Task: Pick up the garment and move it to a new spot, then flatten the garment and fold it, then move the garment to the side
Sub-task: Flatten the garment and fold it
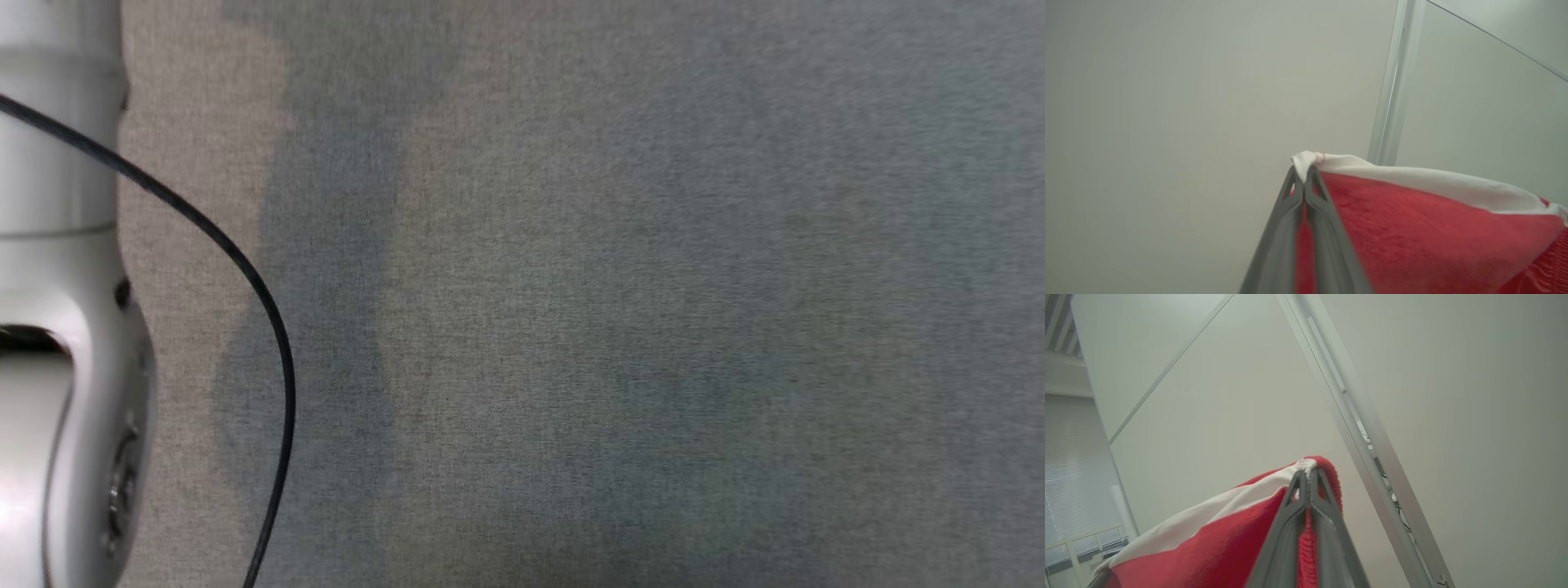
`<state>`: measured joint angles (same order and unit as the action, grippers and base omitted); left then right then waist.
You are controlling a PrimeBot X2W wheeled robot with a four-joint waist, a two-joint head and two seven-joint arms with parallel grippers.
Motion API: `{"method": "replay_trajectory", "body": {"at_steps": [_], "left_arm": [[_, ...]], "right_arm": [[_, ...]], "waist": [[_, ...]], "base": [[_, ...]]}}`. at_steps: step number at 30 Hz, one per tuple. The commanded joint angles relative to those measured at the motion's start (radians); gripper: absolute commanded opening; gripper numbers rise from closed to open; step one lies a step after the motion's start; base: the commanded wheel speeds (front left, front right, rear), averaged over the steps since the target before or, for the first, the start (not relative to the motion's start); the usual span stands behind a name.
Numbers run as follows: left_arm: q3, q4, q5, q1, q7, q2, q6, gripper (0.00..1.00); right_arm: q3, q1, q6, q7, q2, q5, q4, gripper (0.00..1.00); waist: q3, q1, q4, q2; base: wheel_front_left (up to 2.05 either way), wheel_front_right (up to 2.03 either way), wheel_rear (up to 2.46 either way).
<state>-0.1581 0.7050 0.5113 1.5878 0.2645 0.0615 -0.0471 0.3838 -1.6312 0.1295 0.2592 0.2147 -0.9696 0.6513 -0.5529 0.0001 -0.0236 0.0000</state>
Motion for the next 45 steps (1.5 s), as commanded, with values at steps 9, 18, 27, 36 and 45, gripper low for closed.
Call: {"method": "replay_trajectory", "body": {"at_steps": [9, 18, 27, 36, 45], "left_arm": [[0.002, -0.001, -0.034, -0.197, 0.0, -0.01, -0.054, 0.0], [-0.071, 0.032, -0.026, -0.346, 0.0, -0.009, -0.079, 0.0], [-0.106, 0.044, -0.005, -0.497, 0.001, -0.009, -0.084, 0.0], [-0.194, 0.03, 0.035, -0.657, 0.001, -0.008, -0.083, 0.0], [-0.272, 0.003, -0.087, -0.816, 0.0, 0.001, -0.084, 0.0]], "right_arm": [[0.005, 0.207, 0.002, 0.006, -0.004, 0.15, -0.014, 0.0], [0.079, 0.34, 0.002, 0.007, 0.04, 0.014, 0.045, 0.0], [0.209, 0.49, 0.002, -0.004, 0.071, -0.219, 0.061, 0.0], [0.298, 0.646, 0.002, -0.081, 0.121, -0.411, 0.011, 0.0], [0.337, 0.781, 0.002, -0.187, 0.173, -0.542, -0.037, 0.0]], "waist": [[-0.115, -0.0001, 0.059, 0.0], [-0.07, -0.0001, 0.062, 0.0], [0.03, -0.0001, 0.046, 0.0], [0.138, -0.0001, 0.034, 0.0], [0.236, -0.0001, 0.034, 0.0]], "base": [[0.0, 0.0, 0.0], [0.0, 0.0, 0.0], [0.0, 0.0, 0.0], [0.0, 0.0, 0.0], [0.0, 0.0, 0.0]]}}
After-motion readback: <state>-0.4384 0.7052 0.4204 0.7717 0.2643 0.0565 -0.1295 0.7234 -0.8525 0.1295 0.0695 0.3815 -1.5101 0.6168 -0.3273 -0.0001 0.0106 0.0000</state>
